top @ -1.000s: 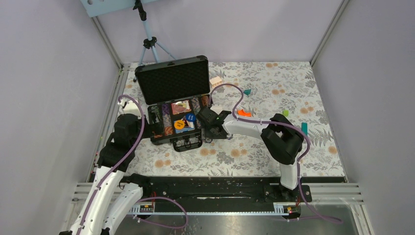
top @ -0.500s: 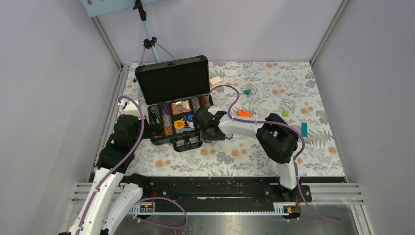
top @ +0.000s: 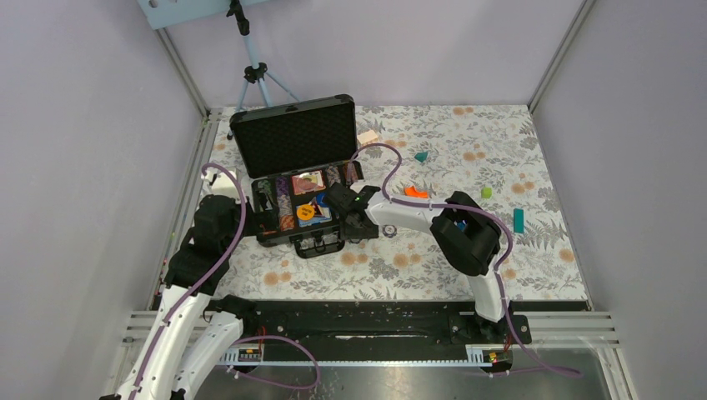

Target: Pack up texas hold em set

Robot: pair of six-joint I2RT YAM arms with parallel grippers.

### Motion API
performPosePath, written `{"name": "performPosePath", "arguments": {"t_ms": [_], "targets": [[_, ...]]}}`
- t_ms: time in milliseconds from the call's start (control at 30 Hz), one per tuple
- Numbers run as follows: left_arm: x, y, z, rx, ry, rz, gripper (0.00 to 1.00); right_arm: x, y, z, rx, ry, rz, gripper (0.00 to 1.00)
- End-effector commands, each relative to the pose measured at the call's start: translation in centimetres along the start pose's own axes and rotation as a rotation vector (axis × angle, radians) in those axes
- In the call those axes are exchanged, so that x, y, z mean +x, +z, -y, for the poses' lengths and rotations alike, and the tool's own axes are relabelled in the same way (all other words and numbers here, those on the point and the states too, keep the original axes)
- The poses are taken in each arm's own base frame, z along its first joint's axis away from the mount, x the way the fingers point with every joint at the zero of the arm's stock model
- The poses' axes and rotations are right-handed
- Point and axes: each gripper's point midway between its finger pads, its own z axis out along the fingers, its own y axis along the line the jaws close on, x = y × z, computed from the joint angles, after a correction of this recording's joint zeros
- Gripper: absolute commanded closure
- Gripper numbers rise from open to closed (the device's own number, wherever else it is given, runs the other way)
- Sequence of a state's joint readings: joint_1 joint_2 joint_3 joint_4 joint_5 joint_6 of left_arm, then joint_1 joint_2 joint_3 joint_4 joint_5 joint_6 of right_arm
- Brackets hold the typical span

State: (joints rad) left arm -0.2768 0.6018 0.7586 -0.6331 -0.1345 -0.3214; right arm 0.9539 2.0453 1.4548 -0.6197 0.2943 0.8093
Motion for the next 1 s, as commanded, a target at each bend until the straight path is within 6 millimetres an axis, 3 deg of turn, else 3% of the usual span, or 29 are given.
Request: {"name": "performPosePath", "arguments": {"t_ms": [0, 233, 567, 967], "targets": [[-1.4, -0.1, 0.6, 0.025, 0.0, 0.057, 0.01, -0.2, 1.6, 1.6, 0.077, 0.037, 0.043, 0.4], [-1.4, 0.0, 0.6, 0.024, 0.0, 0.055, 0.01, -1.0, 0.1, 2.8, 0.094, 0.042, 0.098, 0.4], [-1.3, 0.0, 0.5, 0.021, 0.001, 0.053, 0.01, -3.4, -1.9, -0.1, -0.035, 0.069, 0.157, 0.36], [-1.2, 0.1, 0.5, 0.018, 0.001, 0.048, 0.01, -2.7, -1.4, -1.4, -0.104, 0.07, 0.122, 0.34]]}}
